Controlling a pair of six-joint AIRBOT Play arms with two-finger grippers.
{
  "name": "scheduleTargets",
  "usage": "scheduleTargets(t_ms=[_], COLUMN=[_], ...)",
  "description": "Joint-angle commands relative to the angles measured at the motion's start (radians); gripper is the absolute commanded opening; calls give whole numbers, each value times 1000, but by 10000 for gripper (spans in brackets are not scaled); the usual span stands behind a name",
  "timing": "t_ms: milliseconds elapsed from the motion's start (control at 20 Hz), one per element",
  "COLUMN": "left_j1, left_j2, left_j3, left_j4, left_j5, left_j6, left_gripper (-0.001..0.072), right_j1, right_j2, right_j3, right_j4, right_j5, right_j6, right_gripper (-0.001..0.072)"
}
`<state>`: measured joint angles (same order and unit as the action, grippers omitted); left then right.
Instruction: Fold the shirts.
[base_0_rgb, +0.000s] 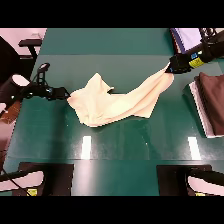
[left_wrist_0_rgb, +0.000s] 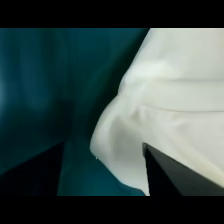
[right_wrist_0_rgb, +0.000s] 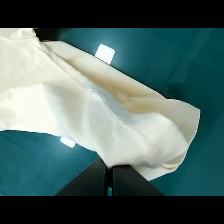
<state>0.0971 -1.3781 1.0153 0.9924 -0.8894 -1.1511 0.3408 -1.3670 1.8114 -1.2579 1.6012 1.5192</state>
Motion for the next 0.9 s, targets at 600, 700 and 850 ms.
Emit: scheduleTargets(t_ms=[600,700,850], left_j1=[-82,-82,-82], left_j2=[61,166,334], left_j3=[341,465,645], left_j4=[1,4,3], left_j5=[-85,-84,-79], left_j6=[14,14,2], left_gripper=[28,28,28], right_j1=[-70,-117,-174], right_j2=[54,125,221], right_j3=[4,5,103], right_j4=[2,5,8], right_j5=[-107,-148,-157], right_j6=[2,0,-2], right_gripper=[16,16,16])
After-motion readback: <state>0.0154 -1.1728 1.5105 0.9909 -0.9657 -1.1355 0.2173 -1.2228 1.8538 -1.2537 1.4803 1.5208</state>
